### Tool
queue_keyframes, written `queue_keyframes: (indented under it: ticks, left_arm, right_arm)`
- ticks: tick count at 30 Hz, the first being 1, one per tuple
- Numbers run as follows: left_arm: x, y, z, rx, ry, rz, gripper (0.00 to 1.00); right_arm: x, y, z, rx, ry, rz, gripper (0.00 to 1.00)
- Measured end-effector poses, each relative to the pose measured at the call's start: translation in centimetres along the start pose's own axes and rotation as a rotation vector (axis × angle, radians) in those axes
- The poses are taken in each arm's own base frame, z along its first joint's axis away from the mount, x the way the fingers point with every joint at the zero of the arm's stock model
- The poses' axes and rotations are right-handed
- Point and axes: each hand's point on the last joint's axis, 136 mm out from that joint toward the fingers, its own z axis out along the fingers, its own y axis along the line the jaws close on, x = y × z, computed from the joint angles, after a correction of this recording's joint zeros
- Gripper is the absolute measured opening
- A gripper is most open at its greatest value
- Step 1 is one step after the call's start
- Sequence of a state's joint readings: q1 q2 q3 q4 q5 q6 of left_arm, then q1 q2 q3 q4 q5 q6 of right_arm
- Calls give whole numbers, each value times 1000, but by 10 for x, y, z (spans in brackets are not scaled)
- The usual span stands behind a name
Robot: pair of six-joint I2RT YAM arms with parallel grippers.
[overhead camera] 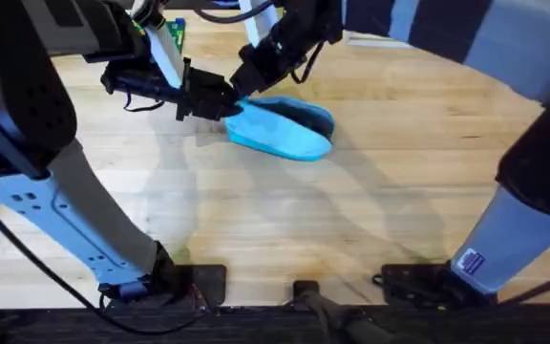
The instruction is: Unzip the bag, pick up the pens from the table one at a time and place them inside, then zip the bag closed.
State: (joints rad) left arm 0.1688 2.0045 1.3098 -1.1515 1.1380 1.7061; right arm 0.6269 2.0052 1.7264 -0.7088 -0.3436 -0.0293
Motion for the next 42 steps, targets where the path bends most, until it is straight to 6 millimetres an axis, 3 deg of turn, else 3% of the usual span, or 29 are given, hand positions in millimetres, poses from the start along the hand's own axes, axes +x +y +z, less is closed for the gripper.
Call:
queue_keyframes:
  ticks: [9,28,42]
  left_arm:
    - [-1,0,0,0,-4,0,42]
    - [-2,0,1,1,-10,1,42]
    - [-3,0,2,1,-13,5,42]
  right_arm:
    - [-6,-12,-21,79,-31,1,31]
    - [40,-42,-30,242,150,63,31]
    - [62,-82,-51,275,205,189,32]
